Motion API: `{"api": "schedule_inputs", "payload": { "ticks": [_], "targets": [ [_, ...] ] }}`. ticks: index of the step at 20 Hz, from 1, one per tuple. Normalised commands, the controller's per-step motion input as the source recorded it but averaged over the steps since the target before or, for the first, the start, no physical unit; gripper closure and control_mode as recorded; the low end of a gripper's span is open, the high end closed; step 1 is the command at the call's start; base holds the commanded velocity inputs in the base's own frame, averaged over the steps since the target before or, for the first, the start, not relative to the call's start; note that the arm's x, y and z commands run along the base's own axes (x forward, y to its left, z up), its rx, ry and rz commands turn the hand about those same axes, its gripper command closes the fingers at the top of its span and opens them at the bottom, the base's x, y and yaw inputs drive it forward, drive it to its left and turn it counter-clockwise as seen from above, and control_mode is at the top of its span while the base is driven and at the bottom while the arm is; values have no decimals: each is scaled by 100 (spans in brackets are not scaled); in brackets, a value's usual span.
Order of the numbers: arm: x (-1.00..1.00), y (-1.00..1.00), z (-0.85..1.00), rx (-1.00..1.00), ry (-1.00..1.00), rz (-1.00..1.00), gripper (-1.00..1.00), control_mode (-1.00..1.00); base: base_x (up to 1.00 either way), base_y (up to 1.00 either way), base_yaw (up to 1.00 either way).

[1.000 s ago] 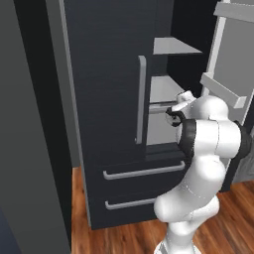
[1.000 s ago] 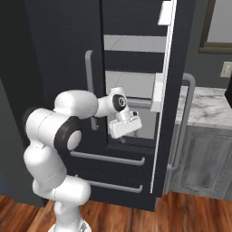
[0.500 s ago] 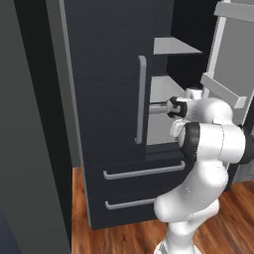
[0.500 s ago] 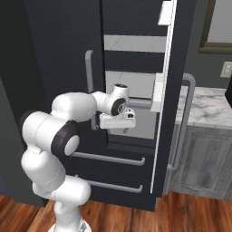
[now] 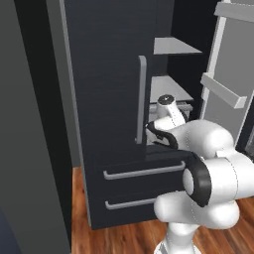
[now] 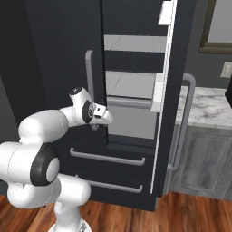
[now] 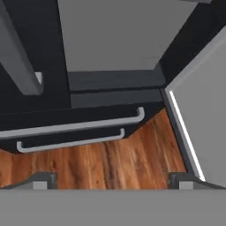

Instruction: Place one of the steaks on the plate and the other in the bowl. Then place the bowl in the fridge.

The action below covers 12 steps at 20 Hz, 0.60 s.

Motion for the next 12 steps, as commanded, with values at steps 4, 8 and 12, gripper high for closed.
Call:
{"api": "schedule_inputs", "payload": {
  "ticks": [4, 8, 12],
  "targets": [
    [0, 20, 9, 31, -30, -35, -100, -100, 0, 0, 0],
    [0, 24, 29, 20, -34, 4, -100, -100, 0, 0, 0],
    [-2, 31, 62, -3, -27, 24, -100, -100, 0, 0, 0]
  ]
}}
